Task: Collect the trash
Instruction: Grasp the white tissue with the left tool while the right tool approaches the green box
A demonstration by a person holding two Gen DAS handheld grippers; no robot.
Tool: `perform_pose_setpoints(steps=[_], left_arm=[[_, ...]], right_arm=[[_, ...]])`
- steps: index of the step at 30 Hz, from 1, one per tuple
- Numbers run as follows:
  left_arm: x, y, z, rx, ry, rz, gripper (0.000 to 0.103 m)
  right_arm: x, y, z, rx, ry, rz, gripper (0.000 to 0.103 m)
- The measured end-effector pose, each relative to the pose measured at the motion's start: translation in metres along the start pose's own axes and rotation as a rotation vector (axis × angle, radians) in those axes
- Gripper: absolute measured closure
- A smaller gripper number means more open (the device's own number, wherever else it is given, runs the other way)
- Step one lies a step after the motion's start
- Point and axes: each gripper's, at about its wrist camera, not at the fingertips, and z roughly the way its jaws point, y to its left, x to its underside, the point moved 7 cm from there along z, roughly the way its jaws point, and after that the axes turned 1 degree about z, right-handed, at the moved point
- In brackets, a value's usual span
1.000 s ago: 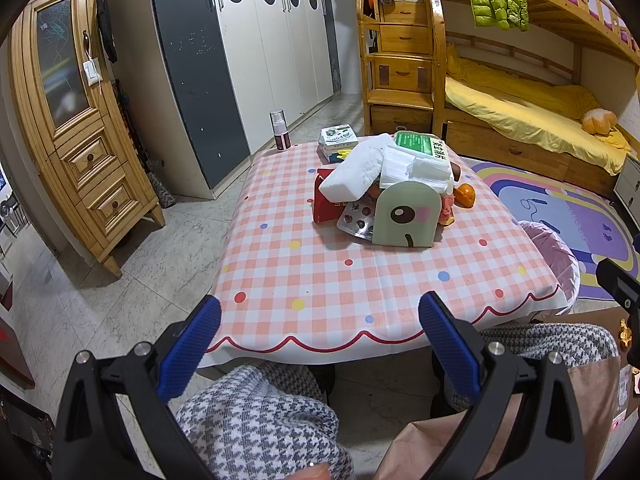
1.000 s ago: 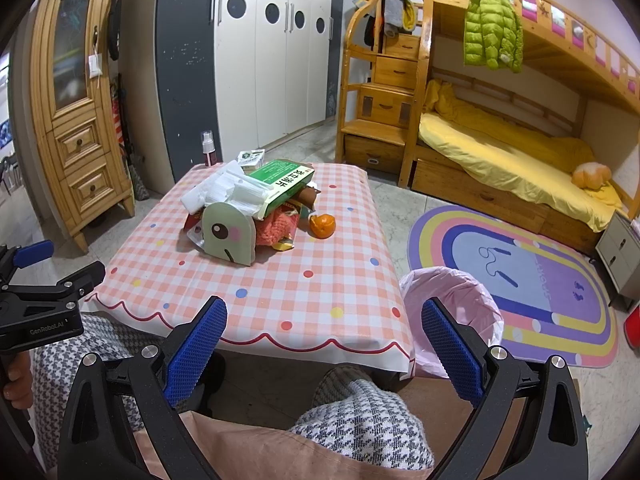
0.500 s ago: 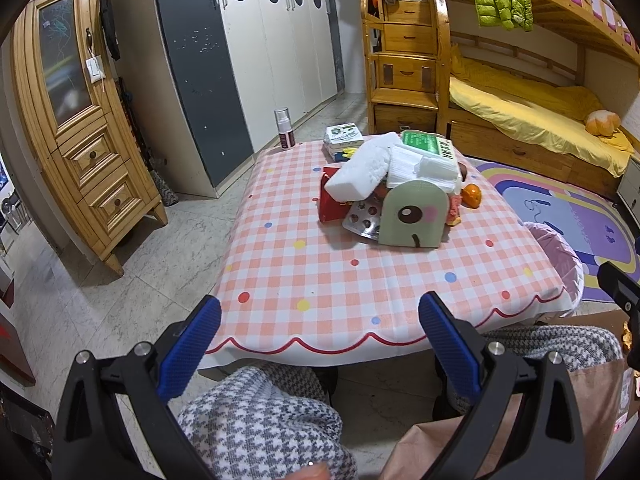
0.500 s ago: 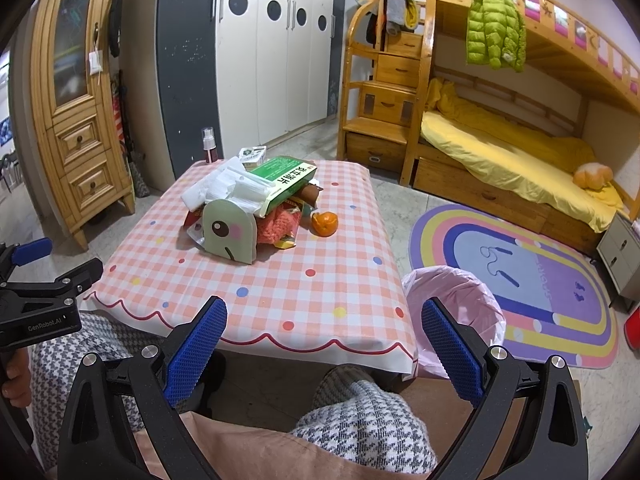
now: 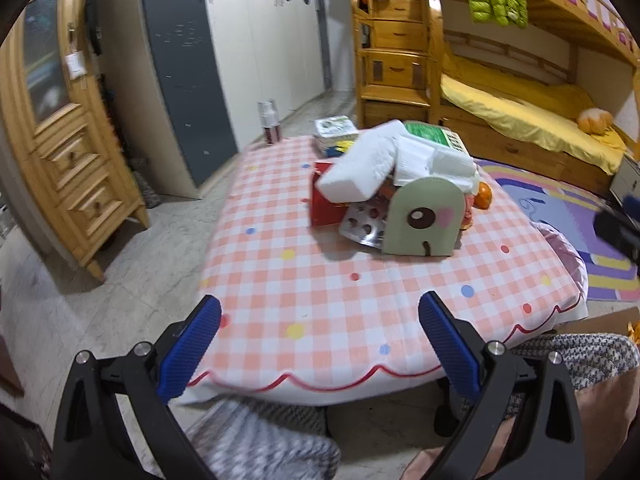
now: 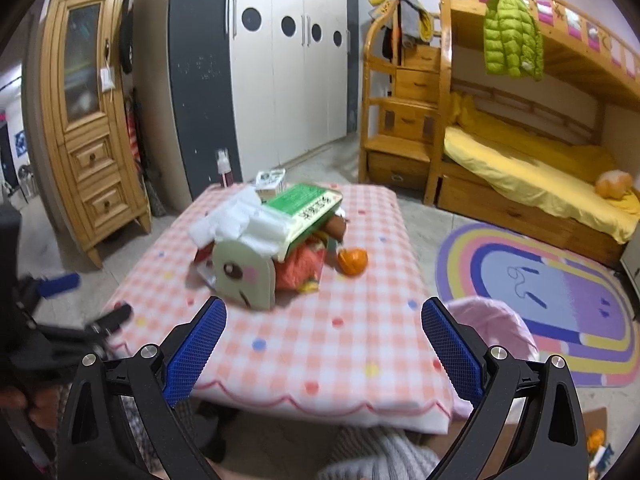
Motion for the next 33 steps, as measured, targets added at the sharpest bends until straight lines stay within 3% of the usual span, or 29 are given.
perform_pose_setpoints(steps=[4,8,10,12,13,18,22,26,33], left_arm=[[-0.009,-0.016,0.026,0.056,0.024,0.031,0.007],[-0.026,-0.035,0.044,0.119,-0.001,0.082,0.007],[-0.032,-0.042,0.056,0.131,0.003,0.101,0.011],[-0.034,-0.047,0.067,0.157,0.004,0.112,0.015],[-0.033,-0.05,0.072,0.167,0.005,0.115,0.018],[-0.025,-0.064,0.091,0.21,0.025,0.156,0.021],[-0.034,-0.073,0.099,0.209,-0.001,0.185,0.021],[-0.042,-0.086,0.104,0.277,-0.007,0.182,0.022],[-0.031,-0.096,0.093,0.346,0.0,0.212,0.078]], right_arm=[[-0.017,-0.011,0.023,0.033,0.024,0.022,0.006],[-0.03,-0.029,0.045,0.086,0.018,0.081,0.008],[-0.032,-0.034,0.057,0.094,0.021,0.088,0.012],[-0.032,-0.036,0.066,0.085,0.024,0.097,0.034],[-0.03,-0.038,0.072,0.086,0.034,0.102,0.039],[-0.019,-0.039,0.091,0.039,0.085,0.117,0.048],[-0.019,-0.041,0.096,0.004,0.096,0.15,0.048],[-0.016,-0.04,0.1,-0.035,0.113,0.173,0.047],[-0.016,-0.034,0.081,-0.072,0.085,0.169,0.047]])
